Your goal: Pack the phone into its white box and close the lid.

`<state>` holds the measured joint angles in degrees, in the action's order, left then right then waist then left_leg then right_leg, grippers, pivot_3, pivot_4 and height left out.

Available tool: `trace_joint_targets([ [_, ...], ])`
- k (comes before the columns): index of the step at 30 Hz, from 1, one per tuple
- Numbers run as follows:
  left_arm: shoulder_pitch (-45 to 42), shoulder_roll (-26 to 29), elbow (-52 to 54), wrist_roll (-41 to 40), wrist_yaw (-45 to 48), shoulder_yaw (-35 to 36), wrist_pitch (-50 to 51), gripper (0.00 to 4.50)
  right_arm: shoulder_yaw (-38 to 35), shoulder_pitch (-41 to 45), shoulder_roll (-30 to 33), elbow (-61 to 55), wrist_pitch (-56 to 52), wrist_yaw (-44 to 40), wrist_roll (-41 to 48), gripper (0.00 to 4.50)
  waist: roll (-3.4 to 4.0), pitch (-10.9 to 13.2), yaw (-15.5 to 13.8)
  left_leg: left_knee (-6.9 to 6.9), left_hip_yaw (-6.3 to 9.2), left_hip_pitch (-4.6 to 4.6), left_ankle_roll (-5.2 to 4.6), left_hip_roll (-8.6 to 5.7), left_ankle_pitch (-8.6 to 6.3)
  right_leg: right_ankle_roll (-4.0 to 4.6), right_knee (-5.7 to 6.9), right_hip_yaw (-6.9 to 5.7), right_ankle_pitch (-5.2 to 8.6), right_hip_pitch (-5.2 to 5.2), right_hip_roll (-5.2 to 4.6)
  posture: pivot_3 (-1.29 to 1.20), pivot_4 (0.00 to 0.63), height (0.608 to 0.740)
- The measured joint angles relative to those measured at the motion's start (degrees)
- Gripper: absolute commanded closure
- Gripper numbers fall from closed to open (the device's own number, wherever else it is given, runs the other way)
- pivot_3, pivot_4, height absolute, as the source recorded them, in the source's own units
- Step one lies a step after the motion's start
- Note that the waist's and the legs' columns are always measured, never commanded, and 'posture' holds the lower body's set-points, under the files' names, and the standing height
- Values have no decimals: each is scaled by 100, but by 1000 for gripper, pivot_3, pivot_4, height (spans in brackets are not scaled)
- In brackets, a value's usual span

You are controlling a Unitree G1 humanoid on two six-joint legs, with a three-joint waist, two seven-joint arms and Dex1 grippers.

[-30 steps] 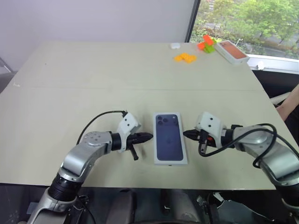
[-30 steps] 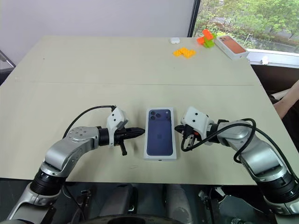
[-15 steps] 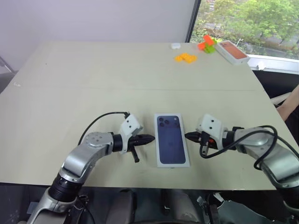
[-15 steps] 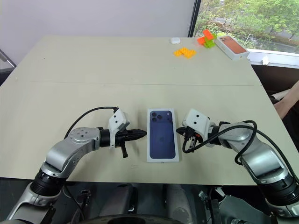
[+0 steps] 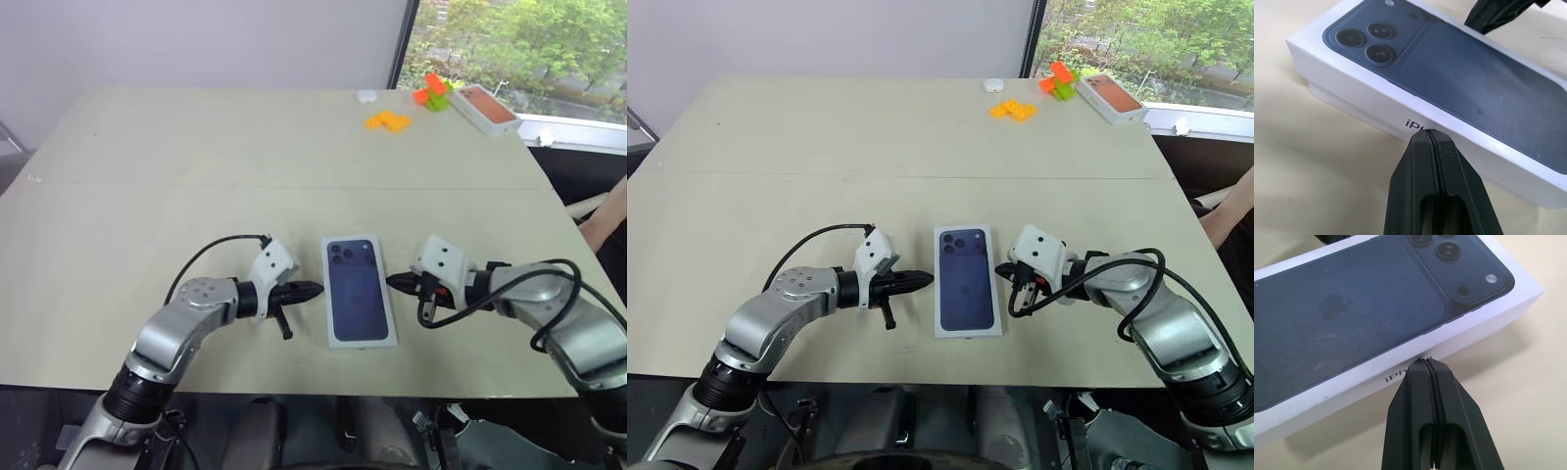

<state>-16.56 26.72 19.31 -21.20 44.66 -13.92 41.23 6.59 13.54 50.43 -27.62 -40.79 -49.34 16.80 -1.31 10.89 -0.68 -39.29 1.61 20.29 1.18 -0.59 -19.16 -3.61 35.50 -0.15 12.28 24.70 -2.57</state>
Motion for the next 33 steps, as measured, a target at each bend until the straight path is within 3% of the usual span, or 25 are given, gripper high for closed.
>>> trace_joint_targets([
  [17, 4, -34, -52, -136, -66, 75, 51, 4500, 70, -29, -55, 132, 124, -95, -192, 4479, 0, 0, 1, 0, 1, 1, 0, 0, 0, 0, 0, 0, 0, 1, 0, 0, 150, 740],
  [24, -222, 66, 174, -604, -3, 626, 231, 4500, -619, -97, 245, -143, 63, -417, 295, 4479, 0, 0, -9, 0, 2, -3, 0, 0, 0, 0, 0, -1, 0, -4, 1, 0, 150, 740],
  [30, -679, -166, -169, -43, -271, 38, -83, 4500, -497, -283, 228, -750, -110, -606, 803, 4479, 0, 0, 7, 0, 0, -2, 0, -3, 0, -1, -4, 0, 0, -4, 0, 0, 150, 740],
  [33, -900, -539, -706, 259, -547, -143, -227, 4500, -297, -436, 229, -854, -128, -554, 803, 4479, -1, 1, -5, -1, 1, 0, 0, -4, 0, -1, -3, 0, 0, -4, -2, 0, 150, 740],
])
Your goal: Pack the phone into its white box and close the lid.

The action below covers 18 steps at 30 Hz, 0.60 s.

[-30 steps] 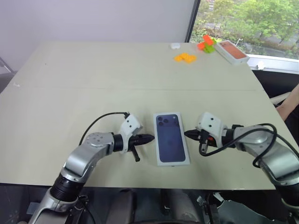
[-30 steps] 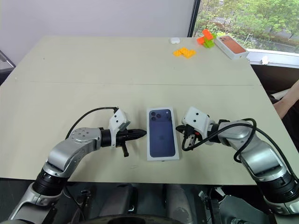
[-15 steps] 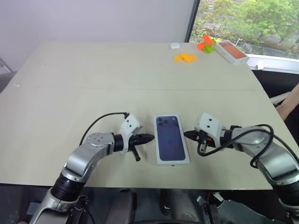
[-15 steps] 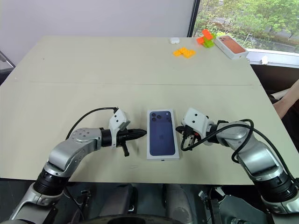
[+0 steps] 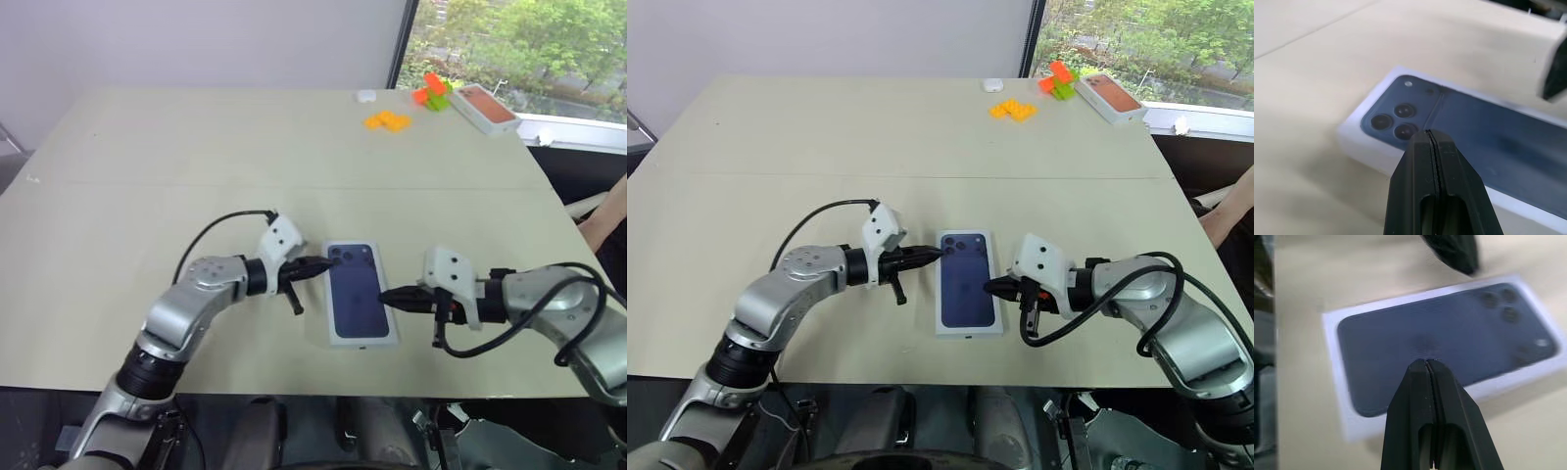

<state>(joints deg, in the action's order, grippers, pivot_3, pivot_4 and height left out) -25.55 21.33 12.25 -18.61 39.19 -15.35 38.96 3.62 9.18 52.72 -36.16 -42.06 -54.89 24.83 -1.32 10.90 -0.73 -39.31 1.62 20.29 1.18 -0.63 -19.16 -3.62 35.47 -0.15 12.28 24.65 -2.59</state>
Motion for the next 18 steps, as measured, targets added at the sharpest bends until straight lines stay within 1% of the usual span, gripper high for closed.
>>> trace_joint_targets([
  [2, -305, -138, -541, 360, -222, -175, -146, 4500, 271, -115, -4, -113, 4, 56, -51, 4479, 0, 0, -10, -1, 5, -2, 0, -2, 0, 0, 1, -4, 0, -2, 1, 0, 150, 740],
  [5, -502, -222, -908, 664, -303, -317, -353, 4500, 537, -226, 6, -148, 40, 158, -234, 4479, 3, -3, 13, 0, 0, -5, 1, -2, 0, 0, 3, -1, 0, -3, 0, 0, 150, 740],
  [10, -564, -314, -1011, 803, -256, -413, -412, 4500, 831, -210, 8, -80, 161, 307, -566, 4479, 4, -7, 2, 0, 3, -14, 1, -1, 1, 0, 4, -2, 0, -11, 1, 0, 150, 740],
  [18, -485, -364, -974, 915, -205, -519, -371, 4500, 894, -288, 7, -6, 349, 388, -652, 4479, 1, -60, 4, 0, 3, -37, 1, -1, 0, -2, 2, -1, 2, -34, 1, 0, 150, 740],
])
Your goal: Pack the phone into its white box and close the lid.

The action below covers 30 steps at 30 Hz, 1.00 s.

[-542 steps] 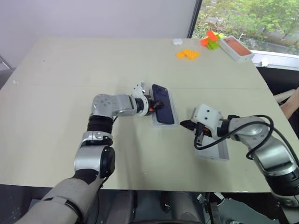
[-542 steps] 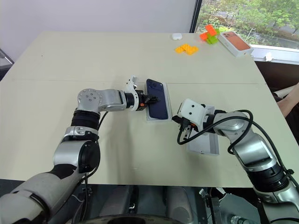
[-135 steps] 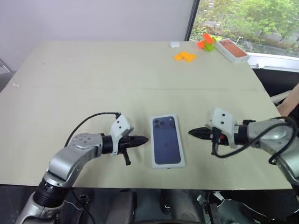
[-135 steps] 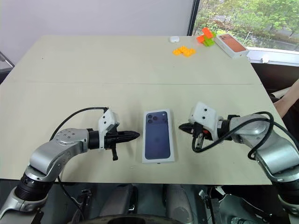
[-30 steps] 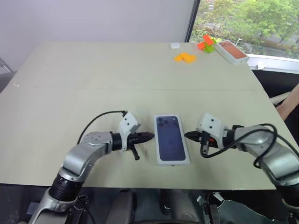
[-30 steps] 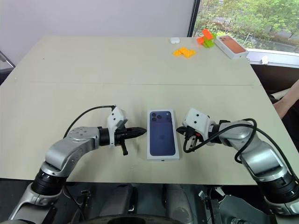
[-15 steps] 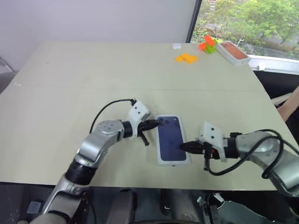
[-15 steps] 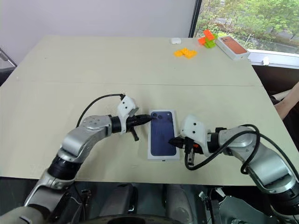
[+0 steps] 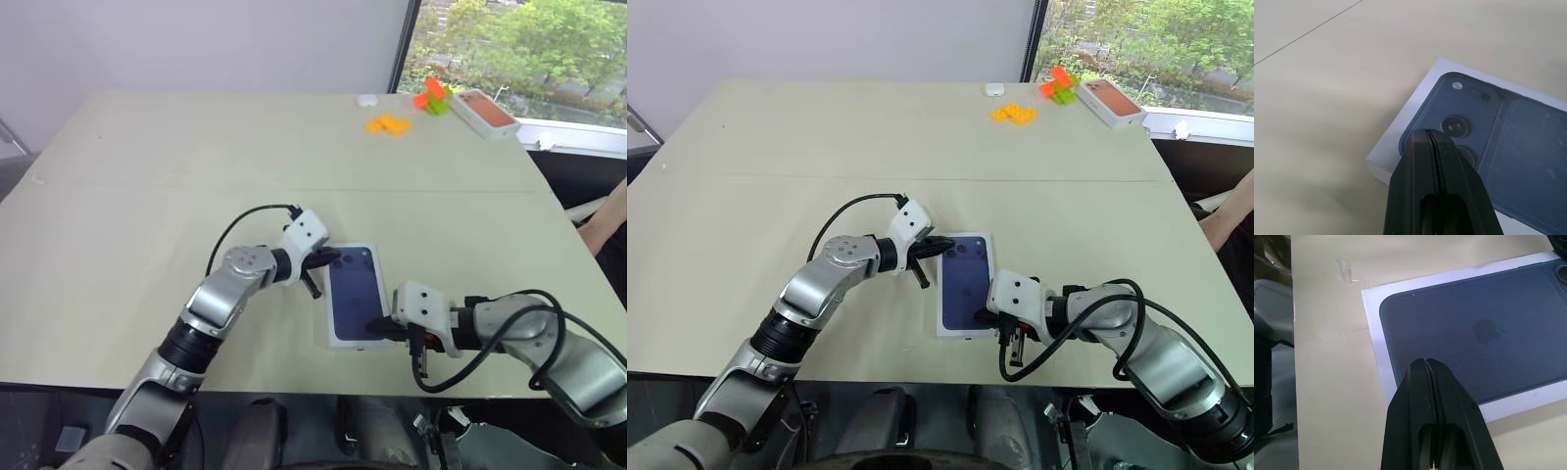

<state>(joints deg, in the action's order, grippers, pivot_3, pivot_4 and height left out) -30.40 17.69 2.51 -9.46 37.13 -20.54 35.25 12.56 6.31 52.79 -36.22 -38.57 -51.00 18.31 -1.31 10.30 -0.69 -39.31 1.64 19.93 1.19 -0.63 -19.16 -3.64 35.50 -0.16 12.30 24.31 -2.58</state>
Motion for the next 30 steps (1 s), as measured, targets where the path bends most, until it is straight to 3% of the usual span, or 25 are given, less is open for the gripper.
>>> trace_joint_targets([
  [6, 434, -529, 156, -628, -246, 971, -209, 4500, -668, 173, -699, 338, -33, 463, 239, 4479, -7, 4, 7, -7, -1, 25, 5, 6, 3, 5, 7, 2, -5, 27, 1, 0, 150, 740],
  [12, 874, 714, 1069, -1295, -141, 2652, -57, 4500, -2104, 438, -910, 887, -88, 716, 814, 4479, 4, 0, 36, 14, 0, 17, 6, 17, 3, 9, 18, 1, -5, 36, 15, 0, 150, 740],
  [19, 2174, 1754, 829, -1511, 235, 3833, -49, 4500, -2459, 293, -894, 1871, 345, 822, 603, 4479, 6, 4, -3, 11, -5, 37, 4, 3, 2, 8, -11, 1, -5, 37, -3, 0, 150, 740],
  [23, 2499, 1954, 749, -1533, 378, 4118, -221, 4500, -2472, 285, -910, 2138, 463, 904, 517, 4479, 7, 4, 1, 10, -6, 37, 4, 1, 2, 9, -14, 2, -5, 37, -8, 0, 150, 740],
  [30, 3317, 1825, 885, -1707, 401, 4273, -311, 4500, -2694, -160, -954, 2399, 639, 903, 512, 4479, 10, 6, 1, 12, -3, 36, 2, 15, 0, 10, -13, 3, -5, 38, -6, 0, 150, 740],
])
